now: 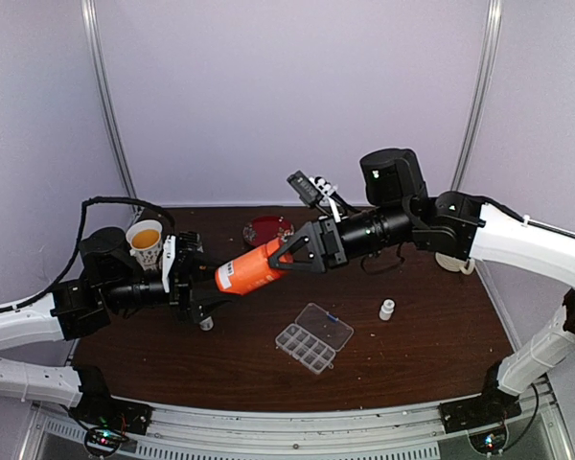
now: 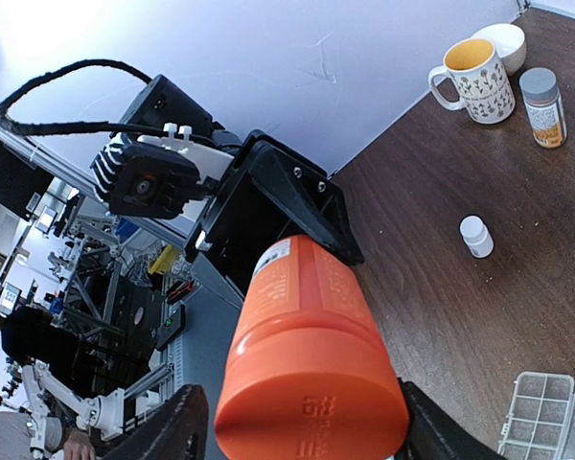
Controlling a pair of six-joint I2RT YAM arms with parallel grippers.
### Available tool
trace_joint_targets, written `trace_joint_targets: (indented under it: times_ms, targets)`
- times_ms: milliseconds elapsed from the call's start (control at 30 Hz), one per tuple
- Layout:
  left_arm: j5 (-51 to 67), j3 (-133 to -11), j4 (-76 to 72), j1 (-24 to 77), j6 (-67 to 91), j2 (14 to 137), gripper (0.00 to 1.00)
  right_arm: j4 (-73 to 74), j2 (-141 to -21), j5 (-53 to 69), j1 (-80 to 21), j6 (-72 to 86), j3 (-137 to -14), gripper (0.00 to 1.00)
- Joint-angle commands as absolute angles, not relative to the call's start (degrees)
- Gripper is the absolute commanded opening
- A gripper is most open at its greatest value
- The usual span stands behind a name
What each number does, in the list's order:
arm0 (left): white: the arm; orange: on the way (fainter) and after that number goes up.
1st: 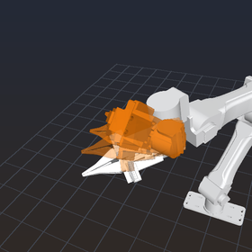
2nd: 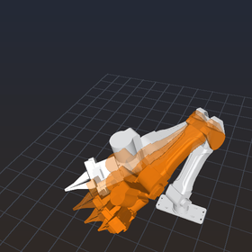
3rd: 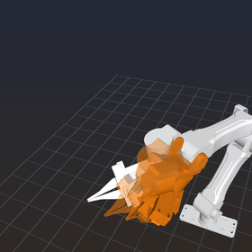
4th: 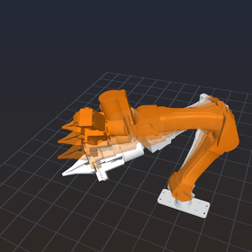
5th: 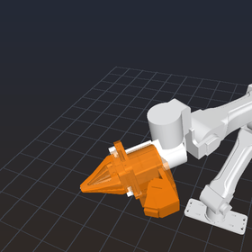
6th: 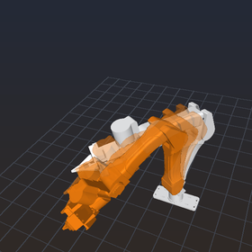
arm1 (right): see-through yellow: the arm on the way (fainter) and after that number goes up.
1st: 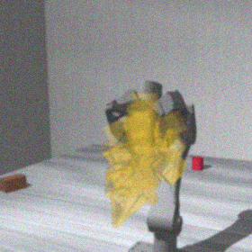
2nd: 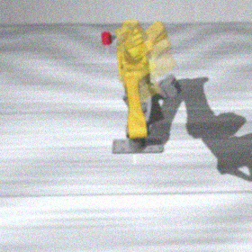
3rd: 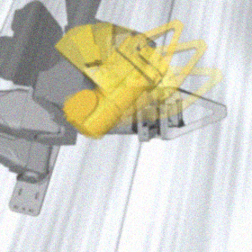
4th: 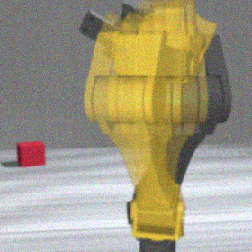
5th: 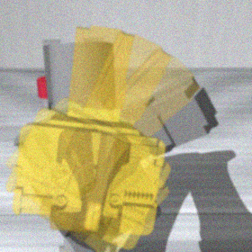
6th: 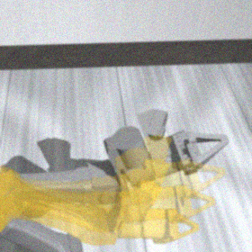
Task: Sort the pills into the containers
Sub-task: Unscrew the lid of the pill bottle.
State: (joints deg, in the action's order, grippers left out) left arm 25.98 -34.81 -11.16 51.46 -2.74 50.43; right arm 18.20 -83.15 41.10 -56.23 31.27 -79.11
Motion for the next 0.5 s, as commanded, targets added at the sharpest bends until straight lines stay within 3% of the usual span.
trace_joint_targets:
  times_ms: [0,167,467]
  targets:
    - [26.9,-34.4,-14.1,51.2,-3.6,49.7,0.0,17.7,-81.4,40.6,-56.0,29.7,-80.7,0.62]
    - [27.0,-34.3,-14.2,51.2,-3.3,50.0,0.0,18.7,-81.5,41.2,-56.0,27.8,-80.7,0.38]
    - [27.8,-34.5,-15.0,51.2,-1.7,50.3,0.0,18.1,-78.7,40.2,-56.1,7.4,-79.2,0.34]
